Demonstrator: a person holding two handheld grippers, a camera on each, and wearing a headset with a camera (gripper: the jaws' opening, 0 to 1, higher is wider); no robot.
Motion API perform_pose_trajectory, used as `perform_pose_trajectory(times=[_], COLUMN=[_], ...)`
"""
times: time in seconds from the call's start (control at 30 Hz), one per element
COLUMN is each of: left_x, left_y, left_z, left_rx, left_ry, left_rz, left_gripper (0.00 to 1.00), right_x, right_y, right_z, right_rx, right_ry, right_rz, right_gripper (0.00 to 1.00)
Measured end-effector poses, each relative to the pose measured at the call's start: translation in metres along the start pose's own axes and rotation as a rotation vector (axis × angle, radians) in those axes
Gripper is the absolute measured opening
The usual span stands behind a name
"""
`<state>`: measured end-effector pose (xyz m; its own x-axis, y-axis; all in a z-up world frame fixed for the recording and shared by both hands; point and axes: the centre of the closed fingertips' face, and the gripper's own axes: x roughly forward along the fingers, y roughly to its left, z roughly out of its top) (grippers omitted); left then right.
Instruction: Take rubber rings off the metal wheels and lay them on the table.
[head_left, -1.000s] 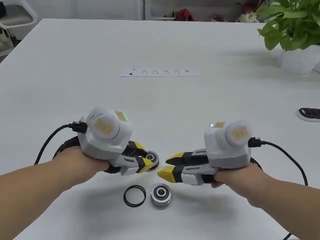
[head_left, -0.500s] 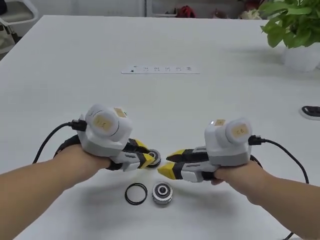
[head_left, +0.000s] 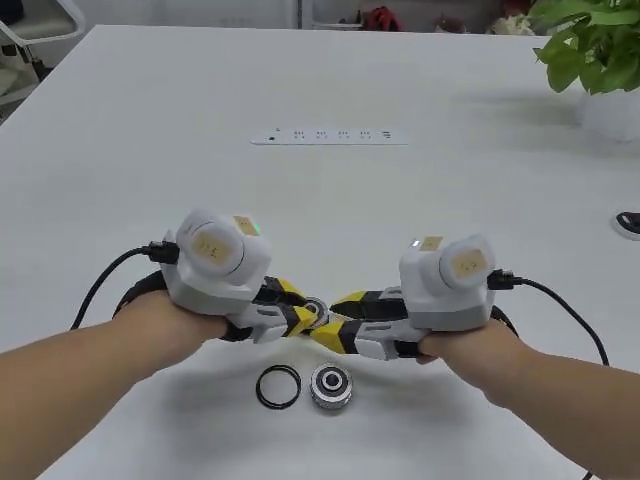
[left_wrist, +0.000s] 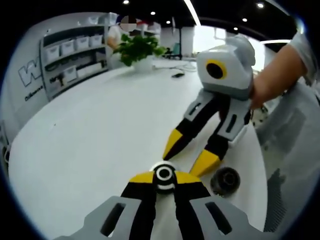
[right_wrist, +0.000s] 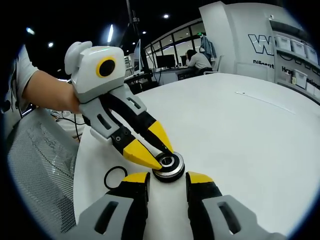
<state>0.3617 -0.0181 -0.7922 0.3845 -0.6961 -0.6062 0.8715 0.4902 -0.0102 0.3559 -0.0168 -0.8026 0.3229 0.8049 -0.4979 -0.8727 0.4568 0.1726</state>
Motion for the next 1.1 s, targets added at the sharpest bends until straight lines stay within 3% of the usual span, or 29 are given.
perform_pose_trajectory(times=[0.47, 1.1], left_x=[0.001, 0.001], left_y=[0.002, 0.001], left_z=[0.0, -0.001], left_rx=[0.005, 0.004], left_ry=[0.002, 0.004], left_rz=[0.013, 0.022], left_gripper=[0.14, 0.14], right_x=[0.013, 0.004], right_y=[0.001, -0.001], right_z=[0.002, -0.003], right_rx=[-0.078, -0.083], right_ry=[0.022, 0.031], right_rz=[-0.017, -0.03], right_gripper=[0.27, 0.2])
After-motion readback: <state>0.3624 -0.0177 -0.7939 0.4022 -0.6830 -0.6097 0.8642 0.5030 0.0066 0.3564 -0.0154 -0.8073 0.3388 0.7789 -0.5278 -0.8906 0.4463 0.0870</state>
